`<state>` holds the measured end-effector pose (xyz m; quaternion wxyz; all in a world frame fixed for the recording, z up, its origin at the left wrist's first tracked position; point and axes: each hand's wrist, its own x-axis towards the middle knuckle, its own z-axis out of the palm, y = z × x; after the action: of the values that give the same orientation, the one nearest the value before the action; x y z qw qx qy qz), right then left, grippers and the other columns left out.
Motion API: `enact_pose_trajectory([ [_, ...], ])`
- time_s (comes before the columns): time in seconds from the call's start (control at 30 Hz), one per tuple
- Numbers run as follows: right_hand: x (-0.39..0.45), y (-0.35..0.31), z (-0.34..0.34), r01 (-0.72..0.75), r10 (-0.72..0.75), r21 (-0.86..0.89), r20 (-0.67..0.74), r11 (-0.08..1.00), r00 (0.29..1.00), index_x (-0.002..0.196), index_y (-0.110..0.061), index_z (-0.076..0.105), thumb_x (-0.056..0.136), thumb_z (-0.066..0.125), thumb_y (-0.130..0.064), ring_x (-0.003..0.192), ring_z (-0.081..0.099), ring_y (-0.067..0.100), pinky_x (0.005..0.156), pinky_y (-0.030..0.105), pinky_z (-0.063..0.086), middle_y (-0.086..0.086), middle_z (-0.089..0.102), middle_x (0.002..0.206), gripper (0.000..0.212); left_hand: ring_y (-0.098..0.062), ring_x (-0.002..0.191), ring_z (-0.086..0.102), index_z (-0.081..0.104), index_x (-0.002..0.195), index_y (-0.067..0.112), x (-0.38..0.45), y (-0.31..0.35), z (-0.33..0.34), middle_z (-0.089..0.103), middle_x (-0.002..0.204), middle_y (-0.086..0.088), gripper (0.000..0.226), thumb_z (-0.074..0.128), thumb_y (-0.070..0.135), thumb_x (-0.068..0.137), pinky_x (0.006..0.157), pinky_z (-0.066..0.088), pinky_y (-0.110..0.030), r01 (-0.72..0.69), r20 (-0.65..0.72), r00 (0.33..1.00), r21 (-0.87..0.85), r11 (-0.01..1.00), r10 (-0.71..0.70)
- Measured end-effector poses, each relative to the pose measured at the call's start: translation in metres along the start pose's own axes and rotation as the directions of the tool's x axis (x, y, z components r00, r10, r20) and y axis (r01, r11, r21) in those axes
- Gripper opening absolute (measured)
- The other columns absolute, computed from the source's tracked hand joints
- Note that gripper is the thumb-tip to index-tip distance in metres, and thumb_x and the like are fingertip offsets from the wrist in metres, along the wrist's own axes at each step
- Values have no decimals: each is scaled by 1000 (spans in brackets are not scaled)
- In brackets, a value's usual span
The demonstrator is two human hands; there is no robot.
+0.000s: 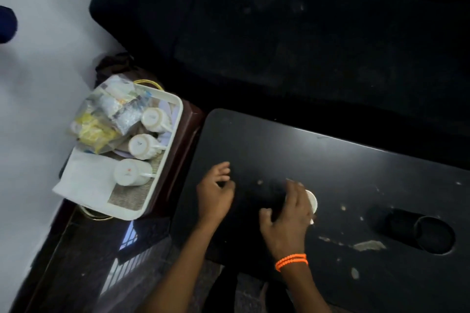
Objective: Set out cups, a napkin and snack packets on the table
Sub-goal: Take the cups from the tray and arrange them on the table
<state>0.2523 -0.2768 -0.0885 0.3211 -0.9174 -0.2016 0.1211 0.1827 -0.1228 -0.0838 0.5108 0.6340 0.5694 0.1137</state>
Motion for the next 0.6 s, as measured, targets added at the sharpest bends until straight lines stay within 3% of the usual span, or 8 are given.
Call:
enact_pose_trajectory([
  [0.1, -5, -59, 38, 92, -123, 135, 245, 987, 962, 141, -8, 53, 69, 64, -24, 127, 52, 31, 111, 43, 42, 12, 61, 136, 75, -7, 75, 62, 72, 118, 12, 21, 2, -68, 71, 97, -10, 40, 64, -2, 81, 75, 53, -21, -102, -323, 941, 21, 995, 103],
  [0.2, -3, -114, 78, 84, -200, 242, 510, 967, 837, 141, -14, 53, 76, 65, -22, 110, 59, 25, 101, 38, 50, 7, 68, 116, 66, -28, 97, 59, 70, 115, 9, 42, -4, -127, 63, 105, -17, 31, 68, 12, 84, 85, 50, -41, -66, -605, 783, 147, 987, 143],
  [0.27, -1, -147, 102, 18, -204, 286, 636, 958, 745, 141, -20, 54, 80, 66, -23, 96, 65, 22, 90, 34, 54, 3, 71, 99, 62, -36, 114, 54, 67, 116, 9, 54, -11, -157, 58, 117, -20, 30, 69, 20, 88, 95, 45, -43, 24, -663, 746, 132, 991, 70],
  [0.37, 0, -184, 131, -78, -187, 333, 693, 940, 696, 136, -22, 57, 83, 68, -23, 85, 68, 19, 79, 25, 51, 3, 74, 85, 54, -39, 124, 51, 69, 118, 16, 74, -25, -190, 56, 128, -19, 34, 60, 41, 96, 102, 41, -41, 243, -575, 802, 65, 968, -163],
  [0.47, -1, -206, 151, -133, -141, 319, 704, 938, 696, 131, -13, 62, 87, 66, -25, 99, 70, 28, 90, 35, 56, 12, 77, 97, 46, -38, 112, 64, 72, 104, 12, 87, -32, -211, 70, 114, -15, 55, 52, 61, 93, 100, 52, -48, 404, -373, 837, -74, 912, -401],
  [0.53, -3, -212, 157, -182, -84, 295, 704, 938, 705, 125, -12, 68, 89, 66, -30, 106, 69, 30, 96, 37, 55, 14, 77, 105, 40, -37, 105, 68, 71, 95, 11, 91, -36, -219, 72, 111, -16, 55, 62, 65, 86, 91, 60, -54, 455, -286, 825, -174, 873, -487],
  [0.6, -6, -213, 158, -222, -47, 287, 702, 932, 710, 120, -14, 74, 91, 67, -38, 106, 70, 24, 97, 31, 54, 11, 78, 106, 38, -33, 95, 72, 71, 90, 13, 91, -41, -226, 74, 107, -15, 41, 78, 52, 81, 72, 64, -47, 493, -202, 806, -290, 820, -556],
])
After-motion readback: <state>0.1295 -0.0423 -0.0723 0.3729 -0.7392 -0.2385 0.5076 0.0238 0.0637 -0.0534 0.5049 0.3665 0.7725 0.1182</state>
